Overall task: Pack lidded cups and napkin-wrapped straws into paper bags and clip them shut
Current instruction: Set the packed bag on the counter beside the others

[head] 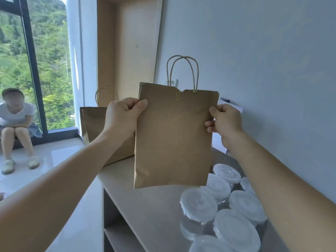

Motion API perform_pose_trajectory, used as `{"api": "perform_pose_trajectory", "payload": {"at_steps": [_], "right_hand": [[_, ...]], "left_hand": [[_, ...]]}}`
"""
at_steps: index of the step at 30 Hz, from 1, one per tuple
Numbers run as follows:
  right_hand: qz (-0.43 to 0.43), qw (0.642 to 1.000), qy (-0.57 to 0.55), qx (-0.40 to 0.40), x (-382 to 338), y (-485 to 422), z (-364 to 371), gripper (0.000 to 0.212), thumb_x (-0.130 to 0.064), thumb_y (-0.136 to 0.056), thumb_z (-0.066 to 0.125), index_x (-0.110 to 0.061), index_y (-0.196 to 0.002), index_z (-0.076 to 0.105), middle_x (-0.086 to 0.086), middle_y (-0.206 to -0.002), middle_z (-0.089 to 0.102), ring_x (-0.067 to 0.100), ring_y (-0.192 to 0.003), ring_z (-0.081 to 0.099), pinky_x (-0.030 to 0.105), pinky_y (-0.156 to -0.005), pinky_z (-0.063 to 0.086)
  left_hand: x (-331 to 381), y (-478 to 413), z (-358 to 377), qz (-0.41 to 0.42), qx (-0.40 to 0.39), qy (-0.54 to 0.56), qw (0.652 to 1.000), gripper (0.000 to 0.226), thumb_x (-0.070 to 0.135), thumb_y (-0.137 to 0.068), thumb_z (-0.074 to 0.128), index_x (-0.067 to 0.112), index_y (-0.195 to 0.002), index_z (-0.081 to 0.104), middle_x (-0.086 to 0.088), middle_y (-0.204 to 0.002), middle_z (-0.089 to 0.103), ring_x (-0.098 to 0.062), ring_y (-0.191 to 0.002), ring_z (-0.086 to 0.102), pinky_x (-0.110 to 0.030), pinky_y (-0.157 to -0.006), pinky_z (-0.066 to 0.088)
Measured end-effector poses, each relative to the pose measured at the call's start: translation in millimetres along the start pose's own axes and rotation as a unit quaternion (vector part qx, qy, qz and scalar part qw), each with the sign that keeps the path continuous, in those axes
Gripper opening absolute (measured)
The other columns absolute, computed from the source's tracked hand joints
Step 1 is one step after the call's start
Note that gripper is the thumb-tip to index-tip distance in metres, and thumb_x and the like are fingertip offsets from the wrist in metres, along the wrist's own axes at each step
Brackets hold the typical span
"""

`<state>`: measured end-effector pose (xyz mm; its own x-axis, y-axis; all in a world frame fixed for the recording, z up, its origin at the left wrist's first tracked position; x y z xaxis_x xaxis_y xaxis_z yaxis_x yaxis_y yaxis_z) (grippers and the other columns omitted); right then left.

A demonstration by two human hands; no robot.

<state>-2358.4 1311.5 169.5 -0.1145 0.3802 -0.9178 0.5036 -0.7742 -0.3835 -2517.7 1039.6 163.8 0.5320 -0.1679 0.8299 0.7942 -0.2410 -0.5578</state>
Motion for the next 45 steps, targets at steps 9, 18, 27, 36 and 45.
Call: {"api": "perform_pose_trajectory", "payload": {"at_steps": [9,18,27,36,45], "right_hand": [[0.078,0.995,0.07,0.008,83.8,-100.8,85.0,0.011,-0.013,-0.101,0.048,-0.01,-0.094,0.056,0.007,-0.079,0.061,0.018,-0.054,0.061,0.042,-0.072,0.061],[0.12,0.983,0.139,0.011,170.9,-183.0,175.4,0.017,-0.011,-0.101,0.043,-0.009,-0.093,0.057,0.01,-0.086,0.062,0.019,-0.063,0.063,0.035,-0.064,0.06],[0.081,0.985,0.149,-0.017,190.1,-238.9,219.2,0.02,-0.012,-0.101,0.043,-0.008,-0.089,0.059,0.009,-0.087,0.066,0.021,-0.066,0.068,0.04,-0.071,0.06],[0.079,0.988,0.129,0.022,208.3,-244.4,207.4,0.021,-0.018,-0.102,0.045,-0.007,-0.094,0.061,0.007,-0.088,0.069,0.012,-0.065,0.068,0.03,-0.062,0.059],[0.105,0.98,0.166,0.019,200.6,-219.1,201.5,0.037,-0.029,-0.099,0.049,-0.015,-0.134,0.051,-0.001,-0.12,0.062,0.02,-0.103,0.067,0.048,-0.092,0.055]], "left_hand": [[-106.8,-75.0,24.7,0.02,-0.051,-0.075,0.996,0.016,0.042,-0.089,0.068,0.036,-0.075,0.072,0.002,-0.065,0.068,-0.015,-0.06,0.061,-0.03,-0.065,0.052],[-228.0,-132.5,50.3,-0.033,-0.149,-0.108,0.982,0.03,0.042,-0.09,0.064,0.02,-0.071,0.068,-0.01,-0.061,0.064,-0.031,-0.063,0.066,-0.043,-0.063,0.054],[-229.6,-148.1,70.6,0.139,-0.149,-0.175,0.963,0.033,0.035,-0.089,0.057,0.017,-0.062,0.053,0.007,-0.049,0.034,-0.011,-0.052,0.035,-0.03,-0.046,0.038],[-237.6,-151.5,92.1,0.163,-0.152,-0.186,0.957,0.028,0.03,-0.09,0.058,0.016,-0.067,0.062,0.005,-0.053,0.05,-0.015,-0.053,0.05,-0.035,-0.048,0.047],[-241.4,-157.6,95.6,0.132,-0.156,-0.185,0.961,0.023,0.021,-0.088,0.068,0.021,-0.072,0.052,0.01,-0.06,0.045,-0.013,-0.064,0.042,-0.026,-0.053,0.034]]}}
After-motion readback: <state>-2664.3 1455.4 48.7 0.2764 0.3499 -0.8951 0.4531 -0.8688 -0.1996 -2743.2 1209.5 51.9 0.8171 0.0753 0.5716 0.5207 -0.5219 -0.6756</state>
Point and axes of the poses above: each hand's wrist, its own y-axis away from the middle knuckle, its own z-axis out of the palm, x = y × z, the point moved 10 cm from there along -y, towards the middle knuckle
